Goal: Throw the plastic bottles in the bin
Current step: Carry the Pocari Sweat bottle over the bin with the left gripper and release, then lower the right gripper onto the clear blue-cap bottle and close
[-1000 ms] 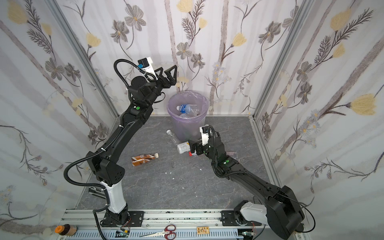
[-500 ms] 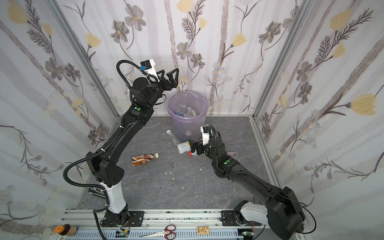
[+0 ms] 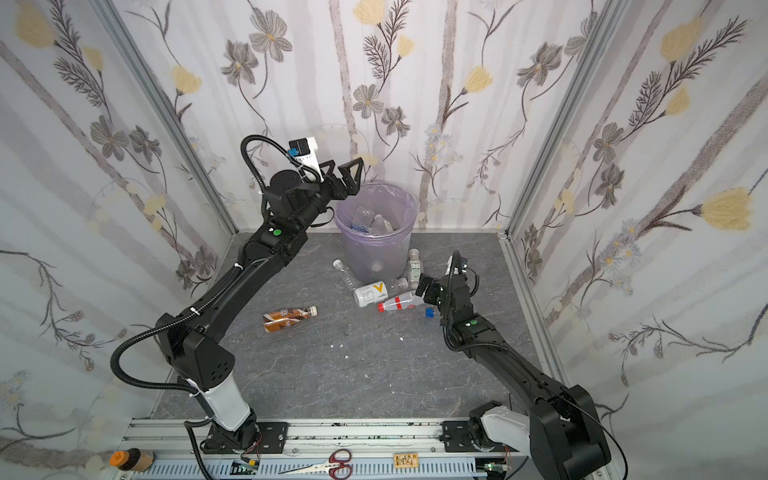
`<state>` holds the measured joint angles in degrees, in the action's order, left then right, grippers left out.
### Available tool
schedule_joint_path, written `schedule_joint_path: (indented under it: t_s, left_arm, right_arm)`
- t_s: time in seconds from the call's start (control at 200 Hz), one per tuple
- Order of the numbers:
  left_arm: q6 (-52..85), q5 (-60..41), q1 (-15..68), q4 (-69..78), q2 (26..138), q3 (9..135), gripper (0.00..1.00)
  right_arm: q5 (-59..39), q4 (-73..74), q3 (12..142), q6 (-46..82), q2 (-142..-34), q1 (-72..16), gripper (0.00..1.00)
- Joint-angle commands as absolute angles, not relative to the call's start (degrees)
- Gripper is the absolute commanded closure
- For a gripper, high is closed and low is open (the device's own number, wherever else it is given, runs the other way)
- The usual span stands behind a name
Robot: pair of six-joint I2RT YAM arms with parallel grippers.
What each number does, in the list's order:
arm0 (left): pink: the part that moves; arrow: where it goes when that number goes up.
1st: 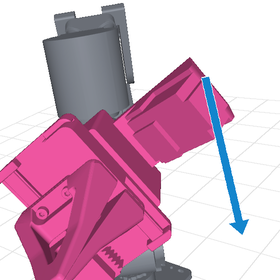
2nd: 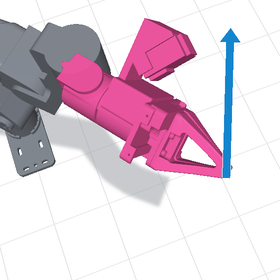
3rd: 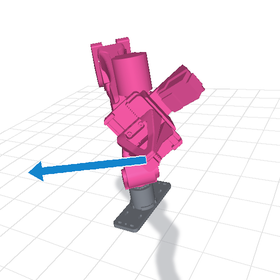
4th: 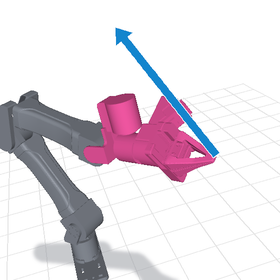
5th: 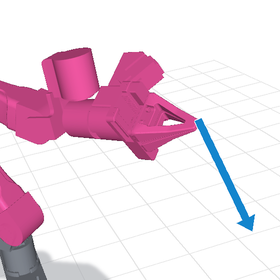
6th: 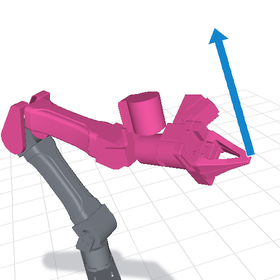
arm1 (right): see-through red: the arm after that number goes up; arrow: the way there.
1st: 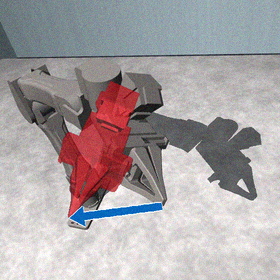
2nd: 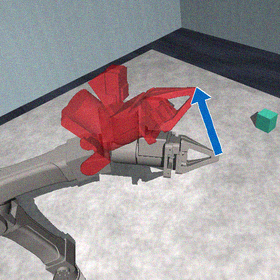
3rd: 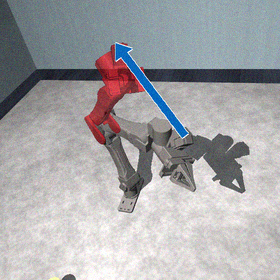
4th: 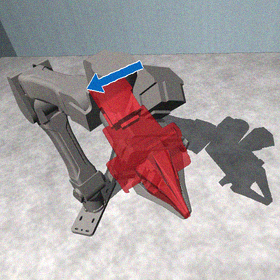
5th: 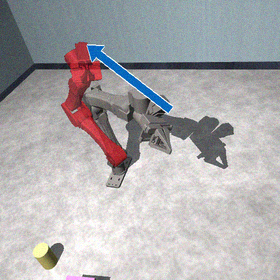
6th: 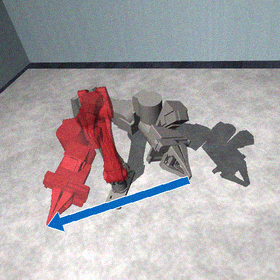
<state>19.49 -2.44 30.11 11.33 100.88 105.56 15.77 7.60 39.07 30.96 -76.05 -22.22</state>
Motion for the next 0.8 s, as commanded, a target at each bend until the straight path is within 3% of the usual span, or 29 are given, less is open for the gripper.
schedule_joint_path:
  t_s: [0.0,0.31,0.794]
  left_arm:
    - [18.6,-0.7,31.6,12.4,99.5,103.0,0.00]
    - [16.6,-0.1,36.6,12.9,96.7,94.1,0.00]
    - [16.2,2.5,42.7,17.0,89.1,78.0,0.00]
  right_arm:
    - [19.1,3.1,39.2,37.3,-75.5,-20.2,0.00]
    - [14.3,1.2,34.1,46.6,-70.9,-10.0,0.00]
    - [11.9,0.5,32.0,55.5,-77.5,-7.3,0.00]
